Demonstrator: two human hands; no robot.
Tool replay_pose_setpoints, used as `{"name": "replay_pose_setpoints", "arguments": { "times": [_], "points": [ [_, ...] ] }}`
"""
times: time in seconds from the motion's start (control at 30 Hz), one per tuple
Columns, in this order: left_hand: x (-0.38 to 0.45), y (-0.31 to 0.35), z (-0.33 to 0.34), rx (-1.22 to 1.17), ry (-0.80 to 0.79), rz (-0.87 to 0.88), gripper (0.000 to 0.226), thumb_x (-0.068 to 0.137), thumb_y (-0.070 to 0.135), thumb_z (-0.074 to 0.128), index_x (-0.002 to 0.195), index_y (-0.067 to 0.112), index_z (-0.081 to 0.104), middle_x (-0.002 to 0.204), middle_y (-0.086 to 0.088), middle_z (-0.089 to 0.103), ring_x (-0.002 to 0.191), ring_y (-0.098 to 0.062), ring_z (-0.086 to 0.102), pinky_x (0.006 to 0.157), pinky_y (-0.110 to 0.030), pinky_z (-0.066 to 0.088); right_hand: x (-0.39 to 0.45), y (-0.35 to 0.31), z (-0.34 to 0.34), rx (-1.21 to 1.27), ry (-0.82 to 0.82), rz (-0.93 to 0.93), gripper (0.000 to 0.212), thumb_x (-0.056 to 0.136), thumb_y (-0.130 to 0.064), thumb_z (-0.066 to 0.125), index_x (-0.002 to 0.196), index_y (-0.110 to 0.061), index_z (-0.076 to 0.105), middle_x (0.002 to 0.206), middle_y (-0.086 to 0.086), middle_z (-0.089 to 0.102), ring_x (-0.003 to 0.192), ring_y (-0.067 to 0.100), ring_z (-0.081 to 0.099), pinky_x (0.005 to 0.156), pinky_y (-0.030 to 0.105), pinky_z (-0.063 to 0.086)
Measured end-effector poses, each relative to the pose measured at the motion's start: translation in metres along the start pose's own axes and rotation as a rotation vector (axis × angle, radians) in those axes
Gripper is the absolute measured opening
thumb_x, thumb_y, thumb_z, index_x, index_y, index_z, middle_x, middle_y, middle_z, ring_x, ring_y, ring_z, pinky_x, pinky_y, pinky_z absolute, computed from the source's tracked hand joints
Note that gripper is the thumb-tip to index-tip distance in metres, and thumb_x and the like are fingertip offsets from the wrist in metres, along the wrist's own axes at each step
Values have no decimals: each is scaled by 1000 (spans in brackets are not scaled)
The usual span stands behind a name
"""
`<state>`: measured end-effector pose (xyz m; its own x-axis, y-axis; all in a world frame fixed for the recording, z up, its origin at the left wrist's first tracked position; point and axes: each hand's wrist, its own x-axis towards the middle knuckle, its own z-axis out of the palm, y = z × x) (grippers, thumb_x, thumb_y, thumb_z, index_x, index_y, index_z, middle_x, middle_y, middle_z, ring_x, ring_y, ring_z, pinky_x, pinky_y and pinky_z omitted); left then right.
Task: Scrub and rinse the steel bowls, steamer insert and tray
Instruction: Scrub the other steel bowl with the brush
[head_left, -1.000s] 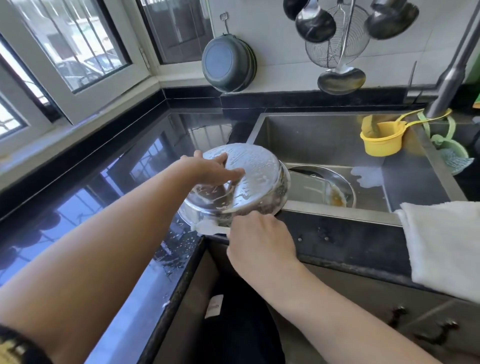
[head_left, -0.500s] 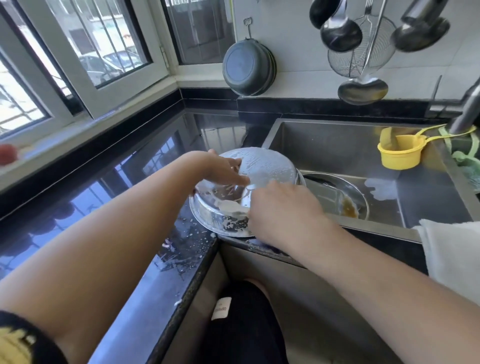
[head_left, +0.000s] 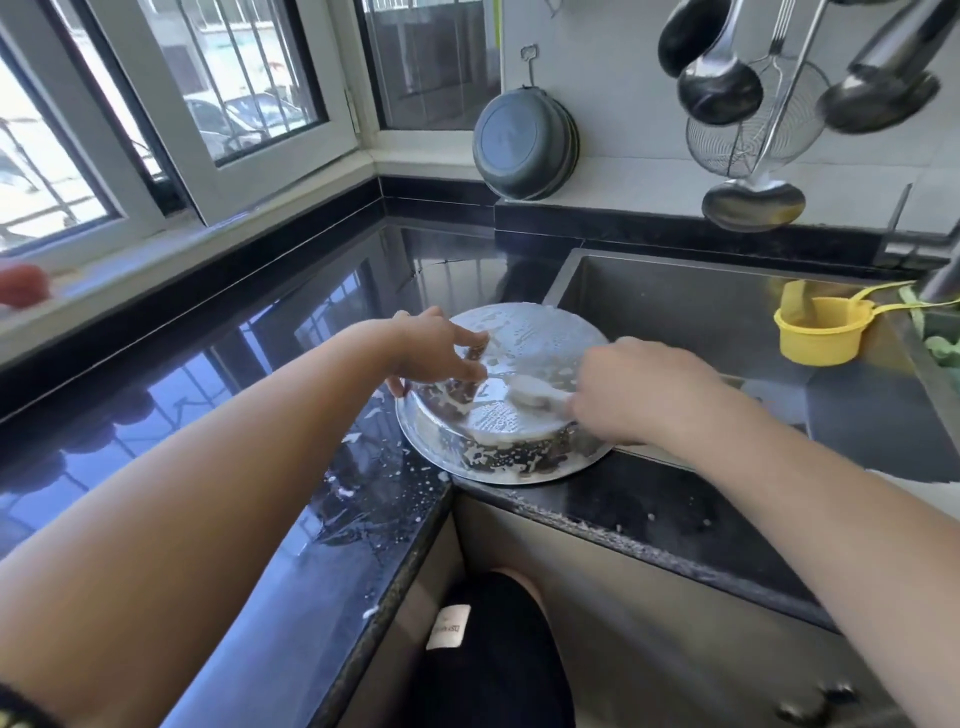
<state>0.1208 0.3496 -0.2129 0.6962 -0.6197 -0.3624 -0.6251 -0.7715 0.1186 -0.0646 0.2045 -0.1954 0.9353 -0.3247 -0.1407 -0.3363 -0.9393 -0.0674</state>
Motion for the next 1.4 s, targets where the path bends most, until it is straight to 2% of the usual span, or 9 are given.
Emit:
{"name": "replay_pose_setpoints", "arguments": {
  "times": [0.1, 0.2, 0.33, 0.47, 0.63, 0.77, 0.9, 1.2, 1.4],
  "points": [
    [-1, 1, 4, 77, 24, -13, 60, 101, 66, 44, 157, 55, 27, 160, -2, 29, 134, -34, 34, 91, -43, 60, -13, 10, 1, 4, -82, -62, 31, 97, -47, 52, 81, -21, 60, 84, -2, 54, 72, 21, 51, 59, 30, 38],
    [-1, 14, 7, 152, 70, -18, 56, 107, 55, 35, 161, 43, 27, 163, -6, 36, 147, -34, 32, 118, -51, 22, -9, 34, 8, 27, -14, 44, 34, 95, -54, 53, 93, -24, 68, 90, 1, 58, 78, 25, 57, 62, 31, 42],
    [4, 28, 40, 63, 98, -120, 85, 77, 79, 11, 154, 48, 29, 169, -7, 23, 152, -49, 18, 116, -75, 17, 32, 94, 12, 355, 75, 339, 40, 99, -45, 52, 85, -14, 73, 85, 11, 67, 73, 27, 59, 60, 31, 42],
    [-11, 41, 73, -232, 218, -247, 72, 88, 86, 15, 155, 63, 3, 173, 2, -11, 155, -52, -4, 119, -74, 10, 57, 110, 29, 654, 72, 395, 34, 99, -32, 56, 83, -9, 76, 69, 8, 58, 54, 23, 45, 48, 28, 33],
    [-13, -11, 70, -61, 160, -5, 81, 77, 98, -1, 152, 68, 5, 173, 9, -9, 159, -37, 0, 125, -64, 10, 40, 115, 18, 586, -23, 247, 40, 102, -37, 52, 84, -11, 75, 73, 6, 56, 55, 21, 43, 46, 27, 32],
    [-27, -32, 51, -87, 86, 136, 61, 92, 85, 23, 150, 71, 13, 172, 17, -4, 159, -18, 5, 127, -45, 6, 7, 110, 19, 411, -182, 107, 42, 105, -40, 46, 83, -15, 71, 69, -2, 57, 57, 14, 48, 40, 18, 33],
    [-19, -10, 36, -174, 224, 53, 42, 103, 58, 46, 144, 52, 47, 167, 8, 30, 146, -23, 38, 121, -47, 28, -20, 104, 32, 387, -308, 20, 41, 101, -42, 52, 74, -17, 71, 65, -2, 59, 57, 16, 49, 58, 26, 40],
    [-10, 12, 62, 113, 281, 39, 79, 70, 99, -11, 146, 75, -9, 174, -2, 3, 158, -31, 3, 125, -57, 11, 8, 86, 37, 478, -261, 133, 52, 109, -35, 34, 100, 4, 67, 96, 23, 70, 73, 29, 59, 60, 31, 44],
    [-17, 13, 60, 122, 246, 141, 69, 73, 97, -8, 140, 80, -14, 174, 5, -8, 160, -24, -6, 126, -51, 2, 38, 77, 31, 520, -185, 104, 41, 110, -29, 31, 72, -21, 45, 76, 6, 53, 61, 24, 49, 51, 28, 37]
  ]
}}
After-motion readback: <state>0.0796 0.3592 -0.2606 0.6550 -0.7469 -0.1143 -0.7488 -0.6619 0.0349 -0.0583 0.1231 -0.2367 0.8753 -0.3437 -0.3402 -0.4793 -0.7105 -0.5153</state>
